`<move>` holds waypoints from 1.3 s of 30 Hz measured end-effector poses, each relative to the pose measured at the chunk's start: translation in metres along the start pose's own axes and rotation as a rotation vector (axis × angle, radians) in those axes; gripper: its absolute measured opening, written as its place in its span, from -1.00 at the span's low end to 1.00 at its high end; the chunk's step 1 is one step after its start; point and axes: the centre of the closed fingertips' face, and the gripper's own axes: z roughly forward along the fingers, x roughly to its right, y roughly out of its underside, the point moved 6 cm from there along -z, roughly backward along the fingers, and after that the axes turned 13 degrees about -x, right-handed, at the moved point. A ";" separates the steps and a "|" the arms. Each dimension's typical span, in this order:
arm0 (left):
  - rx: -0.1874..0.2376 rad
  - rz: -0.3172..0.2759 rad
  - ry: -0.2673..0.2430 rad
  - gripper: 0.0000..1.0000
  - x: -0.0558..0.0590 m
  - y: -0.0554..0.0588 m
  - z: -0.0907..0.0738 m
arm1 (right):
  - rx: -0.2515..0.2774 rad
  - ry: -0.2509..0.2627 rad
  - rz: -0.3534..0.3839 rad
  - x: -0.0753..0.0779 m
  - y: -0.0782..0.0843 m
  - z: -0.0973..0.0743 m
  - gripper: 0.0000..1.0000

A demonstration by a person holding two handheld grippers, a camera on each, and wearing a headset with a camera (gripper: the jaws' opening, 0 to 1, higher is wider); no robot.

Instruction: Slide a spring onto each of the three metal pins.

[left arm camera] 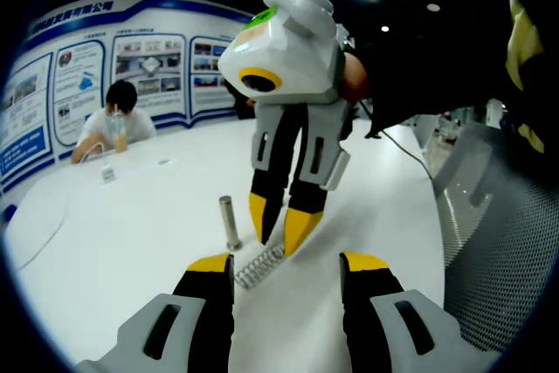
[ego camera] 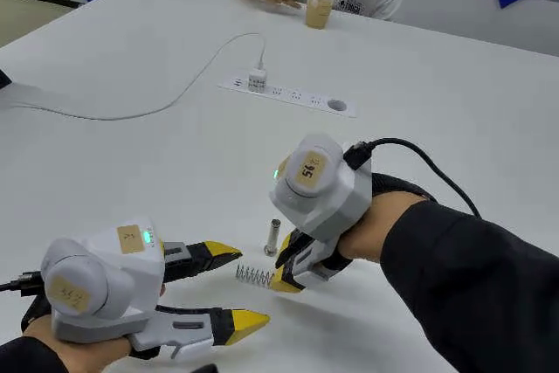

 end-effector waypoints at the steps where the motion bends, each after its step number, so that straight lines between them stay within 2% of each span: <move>1: 0.000 0.000 0.000 -0.01 0.000 0.000 0.000 | 0.001 -0.002 0.001 0.000 0.000 0.000 -0.69; 15: -0.002 0.003 0.001 -0.02 0.000 -0.001 0.000 | -0.024 0.002 0.006 0.002 0.003 0.010 -0.74; 39: -0.003 0.005 -0.003 -0.03 0.000 -0.001 -0.001 | -0.021 0.004 -0.006 0.000 0.003 0.009 -0.77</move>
